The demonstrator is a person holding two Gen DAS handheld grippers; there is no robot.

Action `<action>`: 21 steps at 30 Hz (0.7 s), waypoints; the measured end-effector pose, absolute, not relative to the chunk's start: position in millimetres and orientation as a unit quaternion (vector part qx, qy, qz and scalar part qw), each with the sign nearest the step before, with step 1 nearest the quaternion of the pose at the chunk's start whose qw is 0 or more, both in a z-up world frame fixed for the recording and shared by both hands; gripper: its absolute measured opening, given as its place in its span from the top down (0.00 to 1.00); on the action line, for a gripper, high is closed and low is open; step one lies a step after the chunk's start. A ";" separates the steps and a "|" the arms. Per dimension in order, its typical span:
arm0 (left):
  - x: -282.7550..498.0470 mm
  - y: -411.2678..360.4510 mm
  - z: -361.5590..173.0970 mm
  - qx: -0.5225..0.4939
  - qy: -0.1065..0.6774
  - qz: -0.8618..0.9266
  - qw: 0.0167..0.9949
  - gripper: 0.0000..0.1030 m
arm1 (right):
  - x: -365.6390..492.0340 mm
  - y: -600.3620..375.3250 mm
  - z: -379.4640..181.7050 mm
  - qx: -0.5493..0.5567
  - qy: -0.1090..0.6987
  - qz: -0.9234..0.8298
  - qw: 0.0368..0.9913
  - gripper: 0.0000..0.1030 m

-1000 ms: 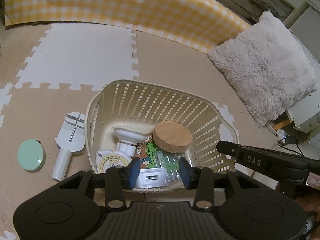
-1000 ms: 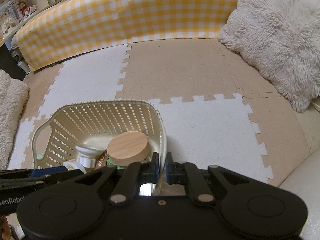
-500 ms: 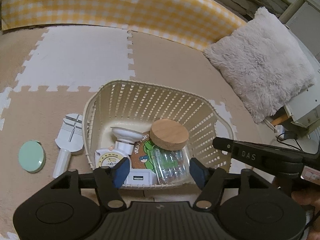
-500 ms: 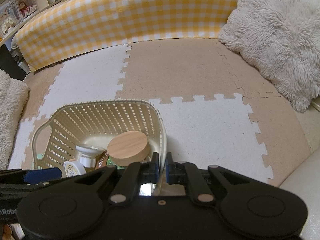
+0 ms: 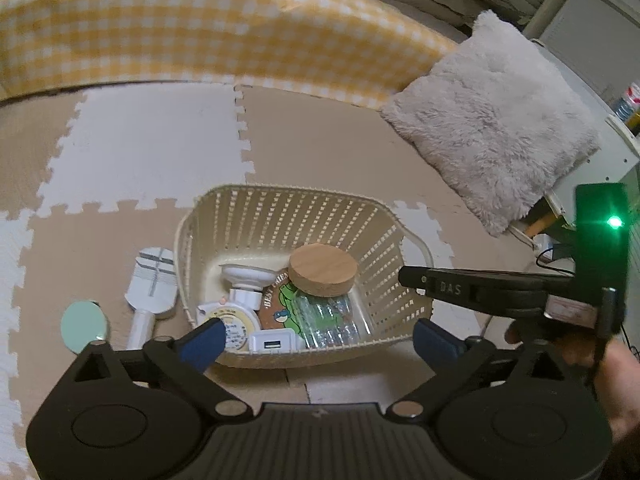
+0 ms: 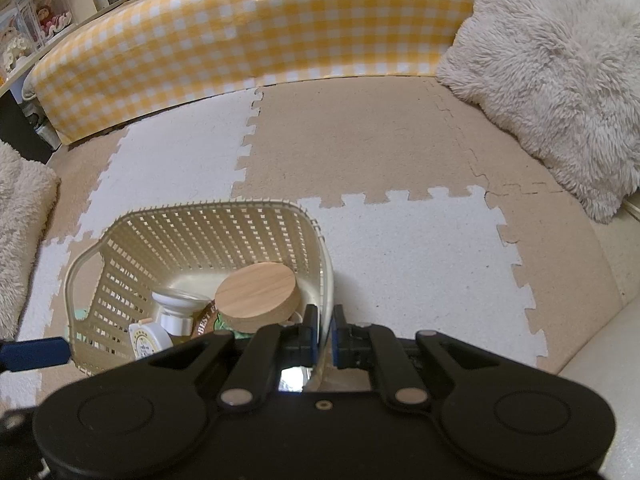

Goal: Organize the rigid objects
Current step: 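Move the left tool to the mint-green round tin and grasp it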

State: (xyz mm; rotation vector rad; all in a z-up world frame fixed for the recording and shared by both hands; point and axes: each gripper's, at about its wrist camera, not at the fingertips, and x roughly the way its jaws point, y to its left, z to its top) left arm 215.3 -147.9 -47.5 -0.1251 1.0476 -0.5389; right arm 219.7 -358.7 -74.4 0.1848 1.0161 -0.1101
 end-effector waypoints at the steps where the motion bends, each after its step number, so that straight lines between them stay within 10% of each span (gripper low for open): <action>1: 214.2 -145.6 -44.1 -0.055 0.489 -0.255 0.832 0.00 | 219.8 -358.5 -74.5 0.088 0.486 -0.053 0.868 0.93; 21: 250.2 -50.0 -51.5 0.038 0.469 -0.238 0.850 0.00 | 219.5 -361.1 -75.6 0.098 0.486 -0.052 0.867 0.94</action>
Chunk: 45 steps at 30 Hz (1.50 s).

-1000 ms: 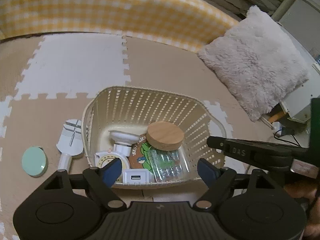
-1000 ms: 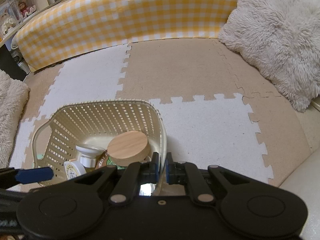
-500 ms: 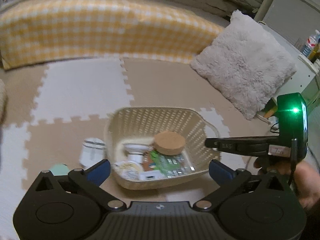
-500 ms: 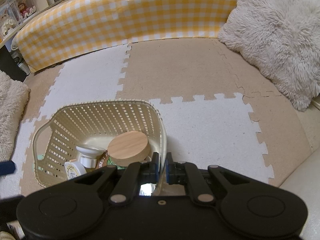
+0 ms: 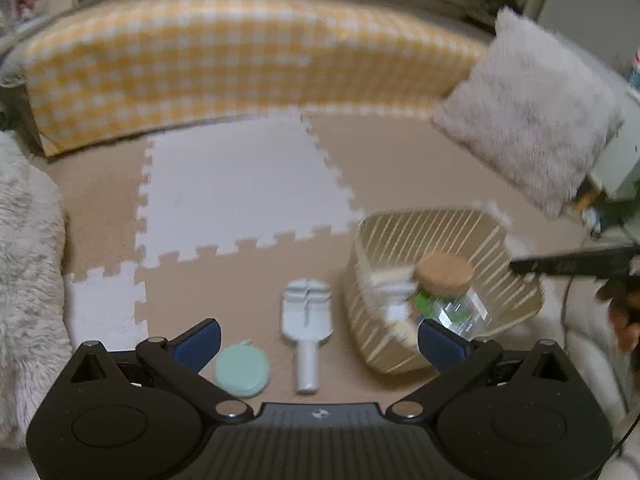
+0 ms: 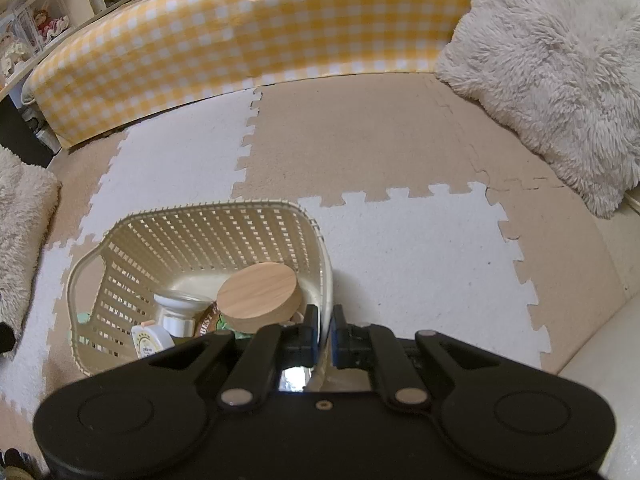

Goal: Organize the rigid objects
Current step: 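Move the left tool to the mint-green round tin and grasp it, then carry the mint-green tin over the basket and release it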

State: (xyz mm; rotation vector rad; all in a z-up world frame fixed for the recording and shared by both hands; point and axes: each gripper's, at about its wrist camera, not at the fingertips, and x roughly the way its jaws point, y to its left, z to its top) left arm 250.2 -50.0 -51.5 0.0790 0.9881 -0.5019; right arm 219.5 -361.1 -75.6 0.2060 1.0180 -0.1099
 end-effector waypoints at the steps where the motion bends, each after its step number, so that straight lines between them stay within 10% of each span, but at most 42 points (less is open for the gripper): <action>1: 254.3 -46.8 -58.1 0.044 0.476 -0.239 0.845 0.00 | 219.5 -361.1 -75.6 0.098 0.486 -0.053 0.867 0.94; 17: 282.7 -37.5 -139.3 0.152 0.519 -0.251 0.802 0.01 | 219.5 -360.5 -74.9 0.092 0.485 -0.053 0.868 0.94; 30: 288.1 -40.9 -152.1 0.172 0.530 -0.239 0.795 0.50 | 220.0 -360.2 -74.6 0.088 0.485 -0.052 0.869 0.93; 45: 293.1 -38.7 -114.0 0.116 0.490 -0.220 0.836 0.51 | 220.1 -359.1 -74.6 0.086 0.485 -0.052 0.869 0.93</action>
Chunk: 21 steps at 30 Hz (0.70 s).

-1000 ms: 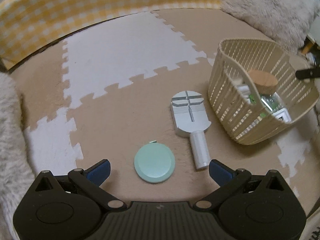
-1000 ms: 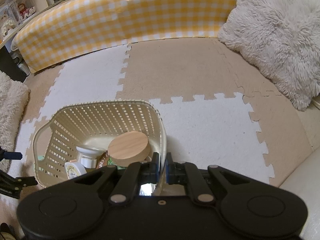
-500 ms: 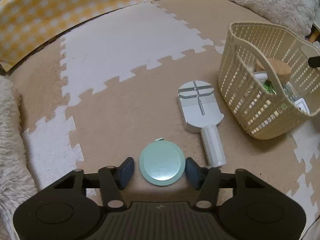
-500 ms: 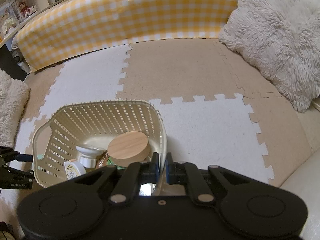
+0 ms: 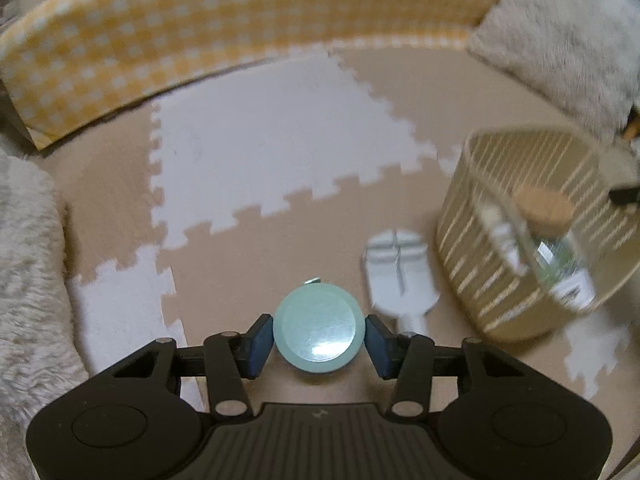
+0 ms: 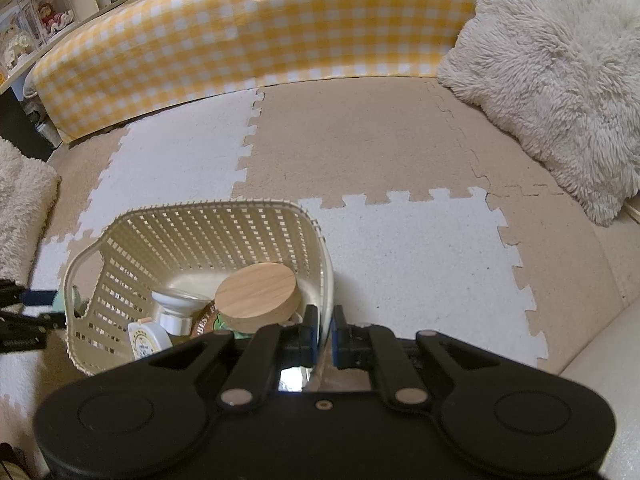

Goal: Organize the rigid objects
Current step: 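Carry the mint-green tin over the basket and release it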

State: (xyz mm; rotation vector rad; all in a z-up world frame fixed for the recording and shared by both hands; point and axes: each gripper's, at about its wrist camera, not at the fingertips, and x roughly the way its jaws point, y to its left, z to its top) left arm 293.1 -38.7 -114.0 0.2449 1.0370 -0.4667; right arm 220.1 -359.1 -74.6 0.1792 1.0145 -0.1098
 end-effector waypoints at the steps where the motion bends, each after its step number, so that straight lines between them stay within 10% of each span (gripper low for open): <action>1: 292.5 -39.9 -107.7 0.107 0.483 -0.223 0.840 0.51 | 220.1 -359.0 -74.6 0.086 0.485 -0.052 0.869 0.93; 21: 265.3 -132.3 -53.8 0.067 0.411 -0.349 0.839 0.51 | 219.2 -352.7 -74.5 0.065 0.484 -0.056 0.871 0.93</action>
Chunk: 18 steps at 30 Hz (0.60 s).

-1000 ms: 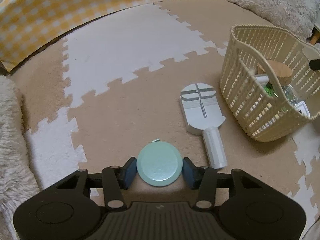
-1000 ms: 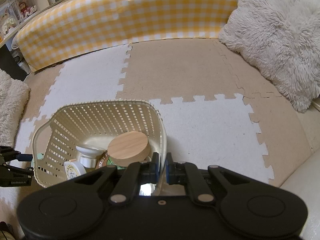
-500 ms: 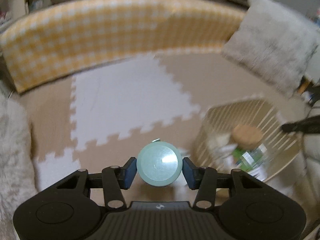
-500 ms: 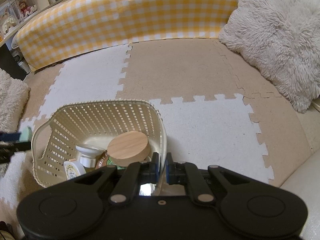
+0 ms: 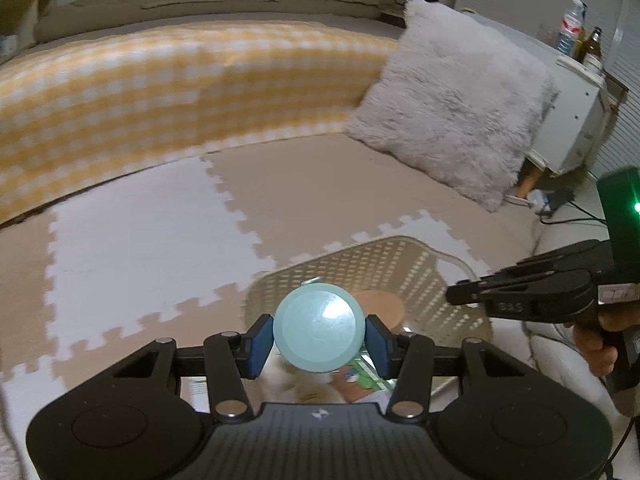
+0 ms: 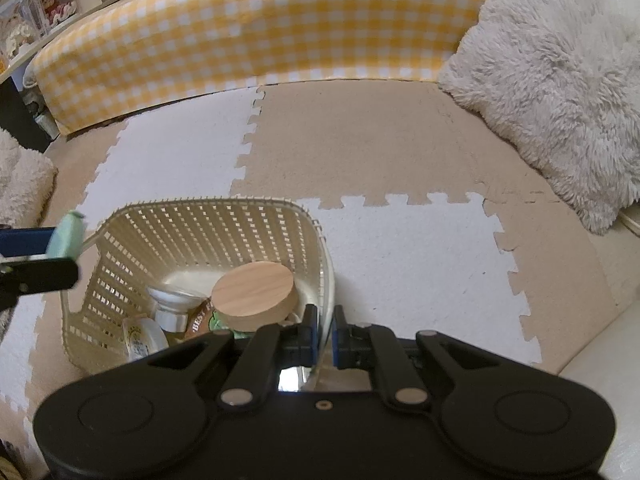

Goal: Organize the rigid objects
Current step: 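Carry the mint-green tin over the basket and release it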

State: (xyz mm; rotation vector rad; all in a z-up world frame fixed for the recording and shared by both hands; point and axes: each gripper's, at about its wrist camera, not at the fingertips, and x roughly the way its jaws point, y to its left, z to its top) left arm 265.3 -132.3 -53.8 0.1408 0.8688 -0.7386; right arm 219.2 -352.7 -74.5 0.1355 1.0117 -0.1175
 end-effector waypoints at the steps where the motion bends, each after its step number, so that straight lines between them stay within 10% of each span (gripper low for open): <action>1: 265.0 -136.2 -56.0 0.067 0.413 -0.353 0.837 0.51 | 219.2 -352.2 -74.4 0.063 0.484 -0.056 0.871 0.93; 18: 288.4 -168.1 -95.9 0.062 0.428 -0.329 0.840 0.43 | 219.7 -352.9 -74.2 0.068 0.485 -0.059 0.870 0.93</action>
